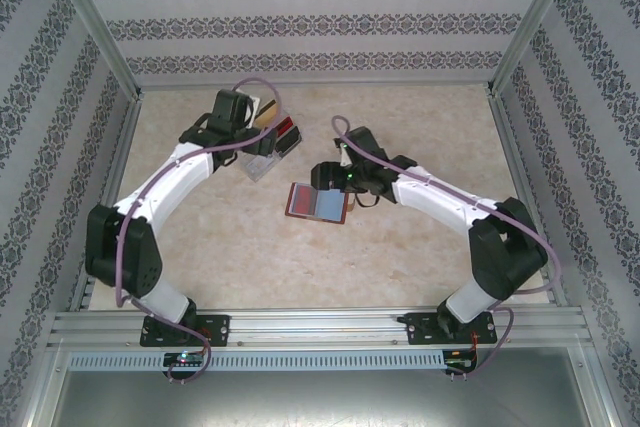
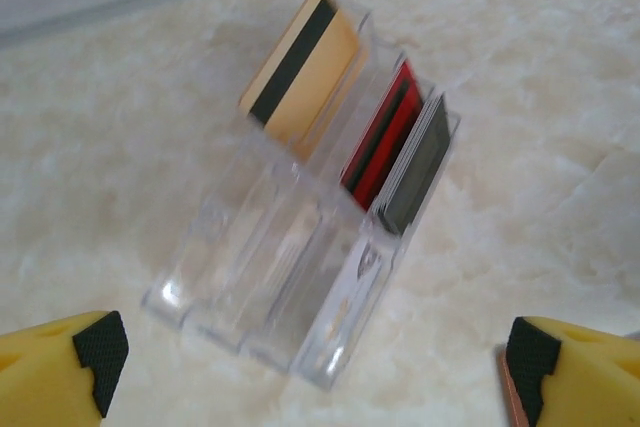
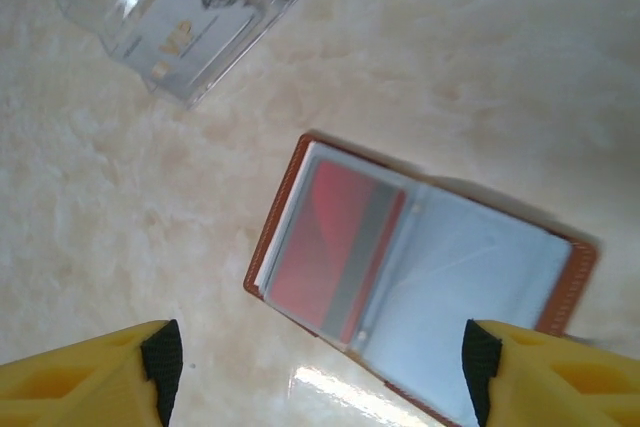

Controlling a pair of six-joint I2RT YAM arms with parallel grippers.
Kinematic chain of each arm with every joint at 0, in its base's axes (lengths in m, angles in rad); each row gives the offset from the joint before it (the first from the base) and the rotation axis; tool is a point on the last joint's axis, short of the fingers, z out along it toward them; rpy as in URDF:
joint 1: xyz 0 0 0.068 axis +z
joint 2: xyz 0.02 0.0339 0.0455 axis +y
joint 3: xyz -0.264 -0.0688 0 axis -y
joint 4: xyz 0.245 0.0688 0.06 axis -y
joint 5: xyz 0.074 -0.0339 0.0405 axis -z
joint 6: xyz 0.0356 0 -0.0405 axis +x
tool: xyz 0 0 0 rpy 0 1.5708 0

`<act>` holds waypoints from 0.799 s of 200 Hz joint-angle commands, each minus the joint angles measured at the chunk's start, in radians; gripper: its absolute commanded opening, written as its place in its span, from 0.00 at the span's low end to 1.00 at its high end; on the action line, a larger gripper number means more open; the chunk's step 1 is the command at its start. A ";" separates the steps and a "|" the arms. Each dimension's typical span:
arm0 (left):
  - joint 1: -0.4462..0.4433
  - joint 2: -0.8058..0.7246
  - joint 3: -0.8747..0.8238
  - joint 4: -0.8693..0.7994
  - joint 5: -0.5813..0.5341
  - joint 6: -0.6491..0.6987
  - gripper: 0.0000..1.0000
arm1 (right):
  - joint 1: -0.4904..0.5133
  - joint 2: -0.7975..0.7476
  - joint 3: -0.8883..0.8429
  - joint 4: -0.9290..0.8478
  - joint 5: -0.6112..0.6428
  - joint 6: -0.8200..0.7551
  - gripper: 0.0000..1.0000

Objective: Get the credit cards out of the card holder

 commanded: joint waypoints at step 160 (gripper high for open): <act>0.057 -0.252 -0.424 0.116 0.295 -0.468 0.97 | 0.117 0.394 0.254 -0.250 0.254 0.039 0.46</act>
